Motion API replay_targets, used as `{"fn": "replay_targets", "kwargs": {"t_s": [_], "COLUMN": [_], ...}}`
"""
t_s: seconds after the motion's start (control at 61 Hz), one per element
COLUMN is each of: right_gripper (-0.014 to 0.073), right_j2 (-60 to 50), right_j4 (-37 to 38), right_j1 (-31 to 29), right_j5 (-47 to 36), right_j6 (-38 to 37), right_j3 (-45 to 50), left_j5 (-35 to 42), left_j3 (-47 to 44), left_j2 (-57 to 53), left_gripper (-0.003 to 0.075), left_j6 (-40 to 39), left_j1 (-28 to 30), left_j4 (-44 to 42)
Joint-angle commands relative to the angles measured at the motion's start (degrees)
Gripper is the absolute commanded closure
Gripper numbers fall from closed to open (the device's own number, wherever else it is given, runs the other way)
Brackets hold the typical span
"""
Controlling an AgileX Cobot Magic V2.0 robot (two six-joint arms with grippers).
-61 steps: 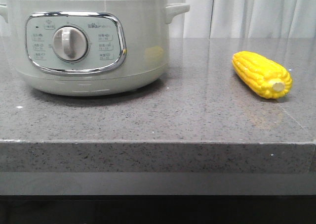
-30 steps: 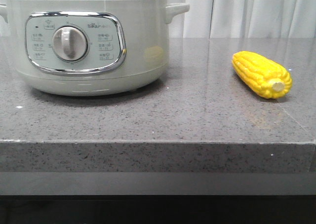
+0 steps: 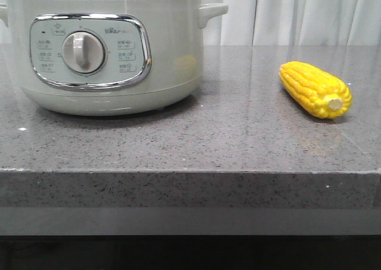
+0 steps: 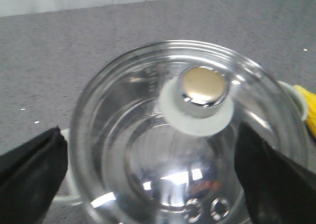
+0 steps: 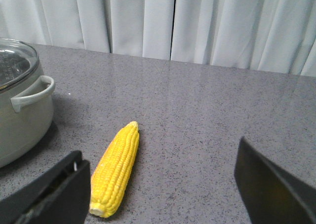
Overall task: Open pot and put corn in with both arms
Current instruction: 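Grasp the glass lid knob with the left gripper, then lift the glass lid off the pot with the left gripper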
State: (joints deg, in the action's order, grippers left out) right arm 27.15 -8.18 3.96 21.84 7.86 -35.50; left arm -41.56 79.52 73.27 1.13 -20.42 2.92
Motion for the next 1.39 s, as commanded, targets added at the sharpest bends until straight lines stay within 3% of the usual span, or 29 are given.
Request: {"fn": "replay_targets", "kwargs": {"t_s": [0.0, 0.148, 0.295, 0.623, 0.984, 1.377], "right_gripper": [-0.0016, -0.0016, -0.0016, -0.0016, -0.0016, -0.0016], "right_j2": [0.6, 0.6, 0.6, 0.6, 0.6, 0.7], "right_j4": [-0.2, -0.2, -0.2, -0.2, -0.2, -0.2], "right_j1": [-0.3, -0.3, -0.3, -0.3, -0.3, -0.3], "right_j5": [-4.2, -4.2, -4.3, -4.3, -4.3, -4.3], "right_j6": [0.1, 0.1, 0.1, 0.1, 0.1, 0.1], "right_j3": [-2.1, -2.1, -2.1, -2.1, -2.1, -2.1], "left_j5": [-2.6, -10.8, -14.1, -18.3, -18.9, -18.9], "left_j3": [9.8, 22.2, 29.8, 33.4, 33.9, 33.9], "left_j2": [4.9, 14.6, 21.5, 25.9, 25.8, 25.8], "left_gripper": [0.0060, 0.0060, 0.0060, 0.0066, 0.0272, 0.0410], "left_j6": [-0.1, -0.1, -0.1, -0.1, -0.1, -0.1], "left_j1": [-1.6, -2.5, -3.0, -3.0, -3.0, -3.0], "left_j4": [1.8, 2.1, 2.3, 2.5, 2.5, 1.9]}}
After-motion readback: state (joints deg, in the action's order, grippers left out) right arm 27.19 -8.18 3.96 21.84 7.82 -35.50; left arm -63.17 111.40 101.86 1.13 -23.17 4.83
